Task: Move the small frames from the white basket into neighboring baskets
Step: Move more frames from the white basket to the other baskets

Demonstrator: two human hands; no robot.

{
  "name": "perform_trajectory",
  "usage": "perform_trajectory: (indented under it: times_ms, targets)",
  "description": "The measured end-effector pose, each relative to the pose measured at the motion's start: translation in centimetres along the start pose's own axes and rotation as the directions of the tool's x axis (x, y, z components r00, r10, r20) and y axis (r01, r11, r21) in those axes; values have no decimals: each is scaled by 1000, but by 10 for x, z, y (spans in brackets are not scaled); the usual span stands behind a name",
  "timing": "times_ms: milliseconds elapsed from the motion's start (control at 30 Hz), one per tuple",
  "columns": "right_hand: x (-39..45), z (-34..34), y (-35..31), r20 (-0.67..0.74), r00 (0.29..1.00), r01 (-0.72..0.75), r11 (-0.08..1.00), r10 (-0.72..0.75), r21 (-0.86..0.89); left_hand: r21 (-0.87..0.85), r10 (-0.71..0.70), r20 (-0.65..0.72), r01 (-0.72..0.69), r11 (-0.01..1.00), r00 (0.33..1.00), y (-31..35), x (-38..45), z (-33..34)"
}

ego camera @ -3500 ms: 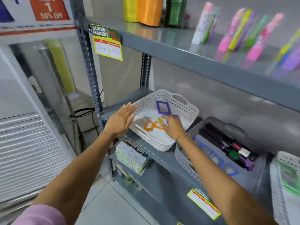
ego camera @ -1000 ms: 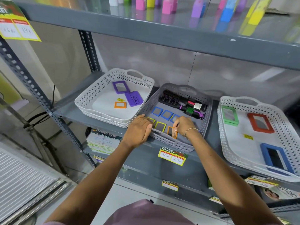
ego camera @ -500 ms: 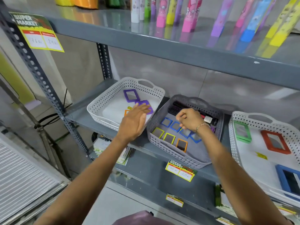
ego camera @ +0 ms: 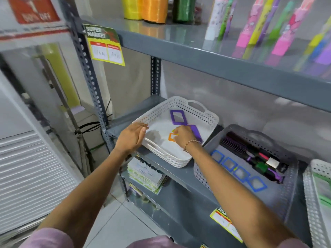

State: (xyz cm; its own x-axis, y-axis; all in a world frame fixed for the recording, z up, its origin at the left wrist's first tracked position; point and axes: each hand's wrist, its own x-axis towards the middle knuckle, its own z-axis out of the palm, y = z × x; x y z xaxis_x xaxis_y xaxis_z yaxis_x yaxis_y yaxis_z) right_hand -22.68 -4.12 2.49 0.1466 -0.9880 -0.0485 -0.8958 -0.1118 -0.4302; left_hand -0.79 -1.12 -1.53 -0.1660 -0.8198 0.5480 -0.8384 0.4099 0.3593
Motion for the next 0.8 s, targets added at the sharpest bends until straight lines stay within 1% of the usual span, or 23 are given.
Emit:
perform_trajectory:
  times_ms: [67,167,300,433,500,600,700,767,800]
  targets:
    - [5,9,-1,48,998,39,990,-33,-136,-22,-13,-13,13,1000,1000,0,-3,0]
    - [10,21,-1,86,995,60,972,-41,-229,-55,-42,-16,41,998,999,-4,-5,1]
    - [12,24,1,50,997,63,964,-52,-259,-89,-69,-33,66,994,997,-8,-7,8]
    - [10,23,-1,15,998,61,975,-60,-216,-100,-74,-40,69,993,996,-12,-8,10]
    - [8,20,-3,-15,999,44,989,-47,-143,-111,-75,-51,69,991,996,-11,-9,9]
    - [1,12,-2,-83,996,-22,994,31,109,-122,-70,-22,66,990,997,-9,-8,7]
    - [-12,-4,1,-113,987,-69,939,113,337,-111,-50,23,52,992,998,-7,-4,2]
    - [-21,-15,8,-106,977,-116,880,185,461,-113,-55,8,56,992,998,-3,-3,-1]
    - [-26,-20,14,-92,971,-137,829,221,542,-116,-71,-16,69,991,997,2,-2,-3]
